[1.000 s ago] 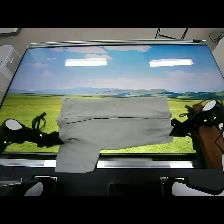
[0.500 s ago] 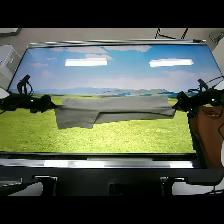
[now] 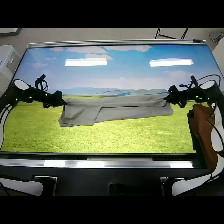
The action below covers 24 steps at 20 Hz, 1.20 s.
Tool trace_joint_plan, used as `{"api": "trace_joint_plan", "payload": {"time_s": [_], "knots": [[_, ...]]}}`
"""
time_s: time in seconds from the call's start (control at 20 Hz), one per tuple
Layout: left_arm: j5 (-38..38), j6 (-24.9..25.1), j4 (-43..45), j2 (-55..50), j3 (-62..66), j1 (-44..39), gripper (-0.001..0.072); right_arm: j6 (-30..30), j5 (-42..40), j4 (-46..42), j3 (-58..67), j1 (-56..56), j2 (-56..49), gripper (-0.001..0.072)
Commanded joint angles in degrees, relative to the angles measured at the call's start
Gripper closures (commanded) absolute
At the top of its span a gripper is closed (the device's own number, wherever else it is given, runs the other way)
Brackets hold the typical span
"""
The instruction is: Fold the clothes and pants, and hang the long-sleeved shirts on hangers.
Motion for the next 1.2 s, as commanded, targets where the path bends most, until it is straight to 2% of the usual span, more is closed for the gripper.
{"api": "trace_joint_plan", "payload": {"time_s": [0.0,0.05,0.1,0.15,0.2,0.35,0.65,0.7,0.75,0.85,0.95,1.05,1.1,1.15], "knots": [[0.46,-0.28,-0.07,-2.21,0.55,-0.02,0.0668,1.9,-3.34,-0.04,0.15,0.2,-1.07,0.0609],[0.15,-0.2,-0.09,-2.05,0.57,0.09,0.0547,2.64,-2.4,-0.13,0.55,-0.39,-0.87,0.0418],[-0.72,-0.17,-0.07,-1.79,0.79,0.5,0.0315,2.64,-0.33,-0.24,1.57,-1.51,-0.74,0.0133],[-2.27,-0.17,-0.09,-1.49,1.33,1.31,0.0134,2.64,1.62,-1.29,2.73,-2.89,-0.7,-0.0004],[-3.89,-0.17,-0.09,-0.98,1.86,2.14,0.0108,2.67,3.52,-2.8,3.43,-4.55,-0.7,-0.0003],[-6.27,-0.2,-0.11,1.97,2.1,3.74,0.0108,1.84,7.67,-8.41,3.28,-6.43,-1.84,-0.0007],[-6.36,-0.2,-0.15,9.35,2.1,0.9,0.011,-1.75,7.17,-1.95,3.3,-3.61,-7.58,-0.0005],[-5.86,-0.2,-0.17,10.05,2.1,-0.07,0.0111,-2.1,6.8,-1.53,3.3,-2.62,-8.0,-0.0001],[-5.25,-0.2,-0.22,10.47,2.1,-1.36,0.0111,-2.1,6.25,-1.25,3.3,-1.62,-8.17,0.0034],[-3.28,-0.22,-1.25,10.47,2.08,-4.07,0.0116,-3.13,6.56,1.7,3.37,0.2,-7.98,0.0364],[1.27,-0.26,-2.34,10.38,2.08,-7.54,0.013,-7.67,9.31,6.27,3.37,0.72,-5.99,0.0661],[8.61,-0.22,-2.47,10.34,1.66,-12.33,0.0149,-9.16,11.85,8.17,3.37,0.72,-1.68,0.0663],[12.63,-0.22,-2.47,10.19,0.98,-15.23,0.0355,-9.14,13.11,8.15,3.37,1.11,1.57,0.0663],[16.02,-0.26,-2.54,9.7,0.17,-18.18,0.0603,-9.11,14.08,8.11,3.37,1.6,4.96,0.0663]]}}
